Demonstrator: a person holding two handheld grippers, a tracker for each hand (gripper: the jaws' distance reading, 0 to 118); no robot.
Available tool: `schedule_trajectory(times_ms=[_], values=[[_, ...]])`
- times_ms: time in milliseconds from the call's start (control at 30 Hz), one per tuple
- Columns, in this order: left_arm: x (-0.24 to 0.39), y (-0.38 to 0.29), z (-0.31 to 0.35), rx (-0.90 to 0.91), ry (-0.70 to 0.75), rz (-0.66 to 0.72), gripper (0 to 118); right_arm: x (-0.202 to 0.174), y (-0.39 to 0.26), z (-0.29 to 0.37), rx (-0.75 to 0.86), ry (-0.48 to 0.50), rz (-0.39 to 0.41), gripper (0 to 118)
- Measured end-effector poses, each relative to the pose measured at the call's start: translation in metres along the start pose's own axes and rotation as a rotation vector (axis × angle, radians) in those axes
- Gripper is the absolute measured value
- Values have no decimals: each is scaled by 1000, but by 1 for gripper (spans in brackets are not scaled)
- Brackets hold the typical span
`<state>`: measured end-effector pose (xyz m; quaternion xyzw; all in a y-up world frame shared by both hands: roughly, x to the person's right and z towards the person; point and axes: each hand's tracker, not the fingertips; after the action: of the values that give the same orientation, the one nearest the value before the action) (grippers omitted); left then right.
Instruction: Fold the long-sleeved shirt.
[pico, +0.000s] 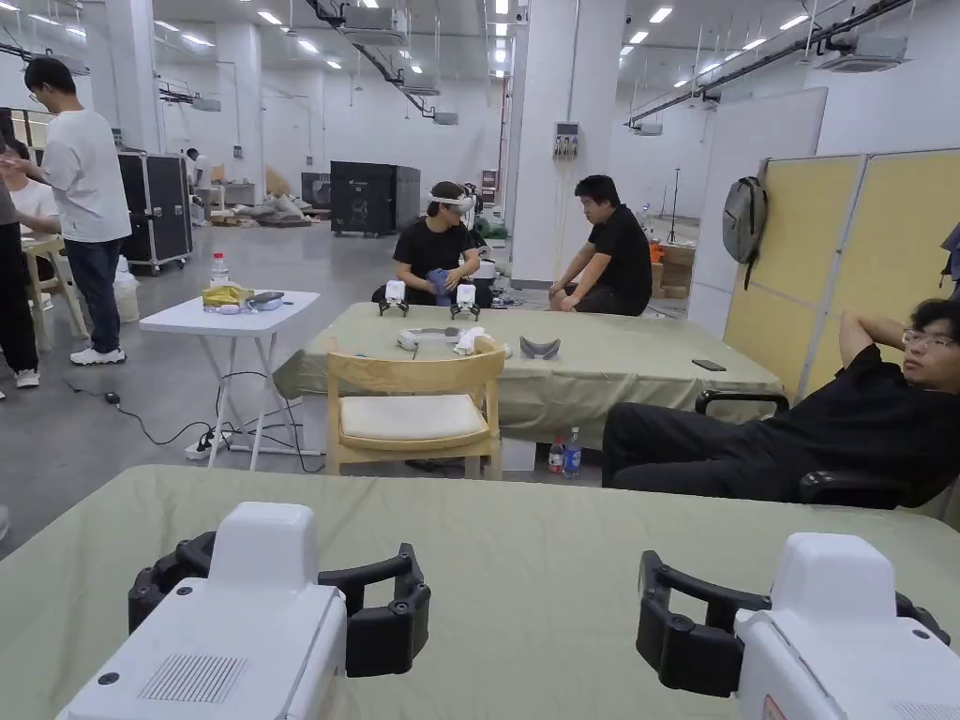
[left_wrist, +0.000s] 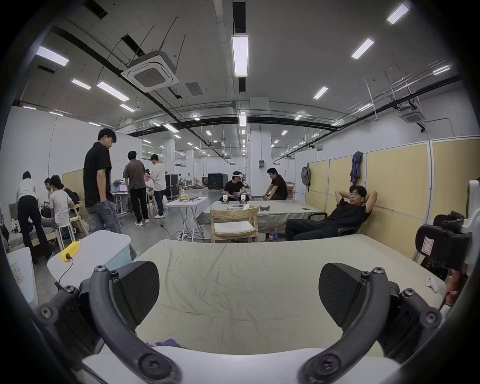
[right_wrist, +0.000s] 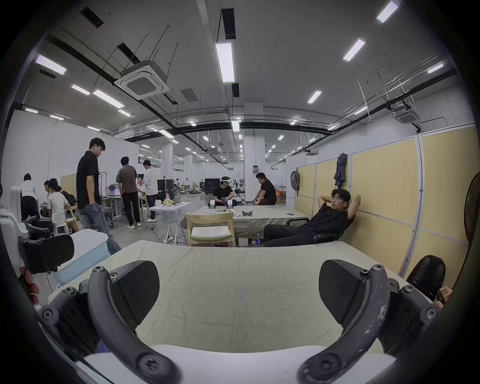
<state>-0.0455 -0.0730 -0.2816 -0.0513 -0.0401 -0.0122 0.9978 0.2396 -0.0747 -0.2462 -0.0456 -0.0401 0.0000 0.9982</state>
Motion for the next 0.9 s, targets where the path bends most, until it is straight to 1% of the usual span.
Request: schedule_trajectory(times_ms=[133, 300, 433, 633, 767, 900], values=[[0, 0, 0, 2, -2, 4, 118, 0, 1, 0, 7, 5, -4, 118], [-2, 1, 0, 1, 4, 10, 118, -4, -2, 0, 9, 7, 17, 118], [-4, 1, 1, -1, 0, 7, 118, -4, -1, 0, 13, 10, 2, 118], [-4, 0, 1, 0, 5, 2, 118, -5, 0, -1, 23, -13, 12, 118], [-4, 0, 1, 2, 3, -1, 118, -4, 1, 0, 17, 1, 3, 118], [-3, 1, 1, 4, 10, -4, 118, -4, 2, 0, 14, 3, 16, 118]])
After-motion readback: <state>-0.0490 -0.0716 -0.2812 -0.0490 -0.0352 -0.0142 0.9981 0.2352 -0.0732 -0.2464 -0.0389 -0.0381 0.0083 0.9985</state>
